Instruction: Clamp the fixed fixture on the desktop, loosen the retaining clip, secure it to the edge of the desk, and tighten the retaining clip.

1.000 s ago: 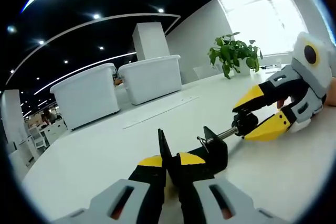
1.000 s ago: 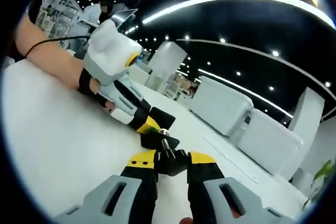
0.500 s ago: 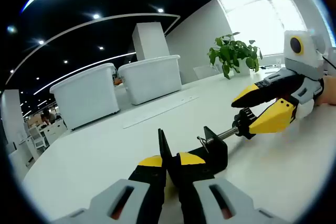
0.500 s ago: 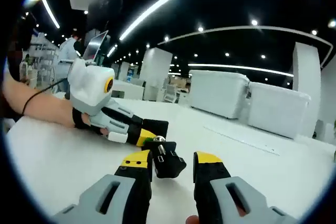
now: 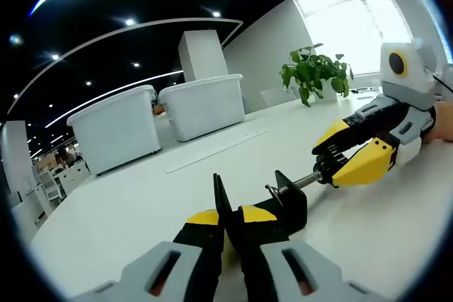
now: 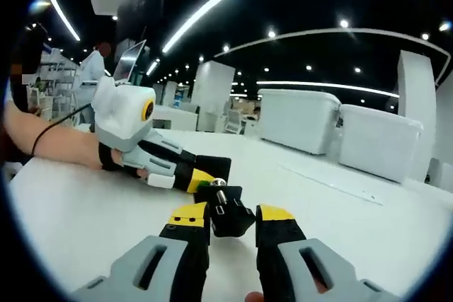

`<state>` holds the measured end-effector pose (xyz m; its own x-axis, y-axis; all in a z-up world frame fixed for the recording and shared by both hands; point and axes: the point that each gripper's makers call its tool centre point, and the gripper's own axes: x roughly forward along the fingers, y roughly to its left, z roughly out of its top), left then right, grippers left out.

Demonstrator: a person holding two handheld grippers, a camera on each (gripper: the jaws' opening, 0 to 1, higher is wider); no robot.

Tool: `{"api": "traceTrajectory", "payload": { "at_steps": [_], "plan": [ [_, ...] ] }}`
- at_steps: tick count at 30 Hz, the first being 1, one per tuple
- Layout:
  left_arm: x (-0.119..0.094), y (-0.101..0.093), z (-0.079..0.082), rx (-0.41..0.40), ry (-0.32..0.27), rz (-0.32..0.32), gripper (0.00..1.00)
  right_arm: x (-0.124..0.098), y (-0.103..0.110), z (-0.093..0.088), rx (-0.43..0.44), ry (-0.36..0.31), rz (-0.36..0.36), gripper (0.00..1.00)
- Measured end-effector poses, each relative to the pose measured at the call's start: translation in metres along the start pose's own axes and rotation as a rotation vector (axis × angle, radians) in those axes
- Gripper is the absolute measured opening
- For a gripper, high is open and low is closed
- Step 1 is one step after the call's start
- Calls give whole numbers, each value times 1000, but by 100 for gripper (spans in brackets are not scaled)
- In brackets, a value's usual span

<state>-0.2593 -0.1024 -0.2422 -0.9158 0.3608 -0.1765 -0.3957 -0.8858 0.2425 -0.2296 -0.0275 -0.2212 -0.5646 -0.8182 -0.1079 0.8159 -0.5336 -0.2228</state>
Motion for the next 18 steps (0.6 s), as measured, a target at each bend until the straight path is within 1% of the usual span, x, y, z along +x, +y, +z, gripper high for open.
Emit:
{"api": "traceTrajectory", "payload": {
  "at_steps": [4,6,8,11,16,18],
  "plan": [
    [-4,-2,0,0,0,2,8,0,6,2,-153,-10,-13,24],
    [-3,0,-1,-1,1,4,8,1,9,1,-238,-1,-25,24],
    [-2,1,-1,-1,1,4,8,1,11,1,-281,4,-30,23],
    [-3,1,-1,-1,1,5,8,2,15,0,-312,7,-35,23],
    [-5,-1,-1,-1,1,6,8,1,17,1,-338,9,-38,23],
    [-4,0,-1,-1,2,7,8,1,19,1,-369,10,-43,23]
  ]
}}
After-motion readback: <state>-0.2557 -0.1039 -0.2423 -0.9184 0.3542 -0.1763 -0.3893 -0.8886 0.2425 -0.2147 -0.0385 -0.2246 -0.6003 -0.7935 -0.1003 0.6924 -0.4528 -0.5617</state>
